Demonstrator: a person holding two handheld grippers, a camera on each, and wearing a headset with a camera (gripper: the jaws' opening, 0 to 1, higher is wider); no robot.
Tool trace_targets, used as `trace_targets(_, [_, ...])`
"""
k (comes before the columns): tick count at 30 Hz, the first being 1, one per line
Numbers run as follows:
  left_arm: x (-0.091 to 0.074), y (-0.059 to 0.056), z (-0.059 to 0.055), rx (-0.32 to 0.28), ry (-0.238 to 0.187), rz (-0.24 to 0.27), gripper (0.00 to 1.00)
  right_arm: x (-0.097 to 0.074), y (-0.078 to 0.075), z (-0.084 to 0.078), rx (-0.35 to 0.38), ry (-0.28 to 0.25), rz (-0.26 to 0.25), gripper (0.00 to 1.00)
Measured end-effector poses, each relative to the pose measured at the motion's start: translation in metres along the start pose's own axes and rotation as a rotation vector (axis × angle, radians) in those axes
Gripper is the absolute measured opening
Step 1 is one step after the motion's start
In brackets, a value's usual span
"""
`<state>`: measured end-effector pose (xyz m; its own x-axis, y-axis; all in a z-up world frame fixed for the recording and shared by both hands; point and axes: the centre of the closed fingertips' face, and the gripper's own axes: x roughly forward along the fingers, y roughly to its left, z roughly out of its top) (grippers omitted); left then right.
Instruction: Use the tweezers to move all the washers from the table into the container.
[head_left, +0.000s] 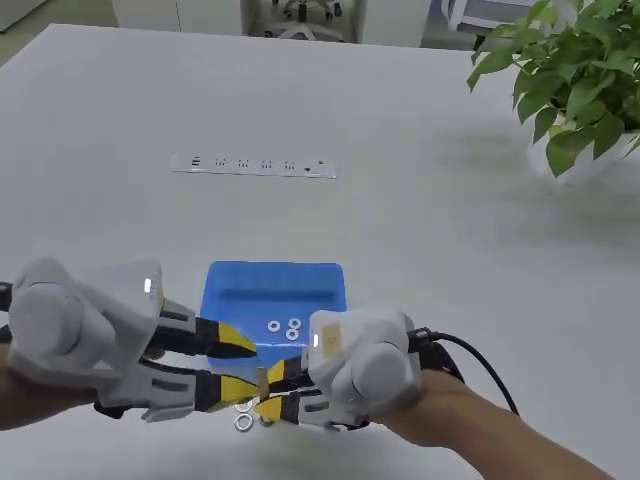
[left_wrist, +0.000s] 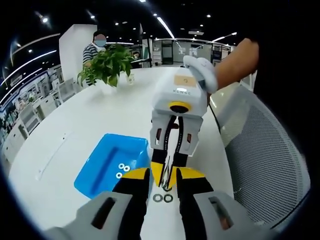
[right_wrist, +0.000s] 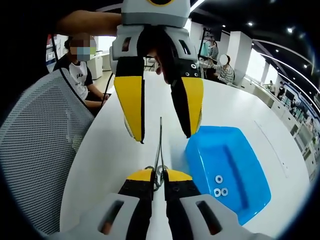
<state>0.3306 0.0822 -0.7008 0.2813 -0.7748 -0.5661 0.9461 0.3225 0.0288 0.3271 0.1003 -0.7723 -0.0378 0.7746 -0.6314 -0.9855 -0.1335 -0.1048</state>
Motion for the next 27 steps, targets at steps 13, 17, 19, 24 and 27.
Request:
trace_targets(13, [-0.016,0.001,-0.010,-0.112,-0.063,0.083,0.56,-0.006,-0.002,0.007,0.002,-0.012,-0.008,0.08])
trace_targets(17, [-0.022,0.004,-0.011,-0.146,-0.094,0.120,0.63,-0.010,-0.003,0.011,0.005,-0.016,-0.008,0.08])
trace_targets(19, [-0.024,0.004,-0.012,-0.165,-0.101,0.135,0.66,-0.012,-0.004,0.013,0.004,-0.019,-0.012,0.09])
trace_targets(24, [-0.029,0.006,-0.016,-0.201,-0.120,0.176,0.72,-0.018,-0.009,0.018,0.006,-0.025,-0.020,0.09])
trace_targets(27, [-0.031,0.006,-0.016,-0.214,-0.136,0.202,0.78,-0.021,-0.011,0.021,0.006,-0.028,-0.023,0.09])
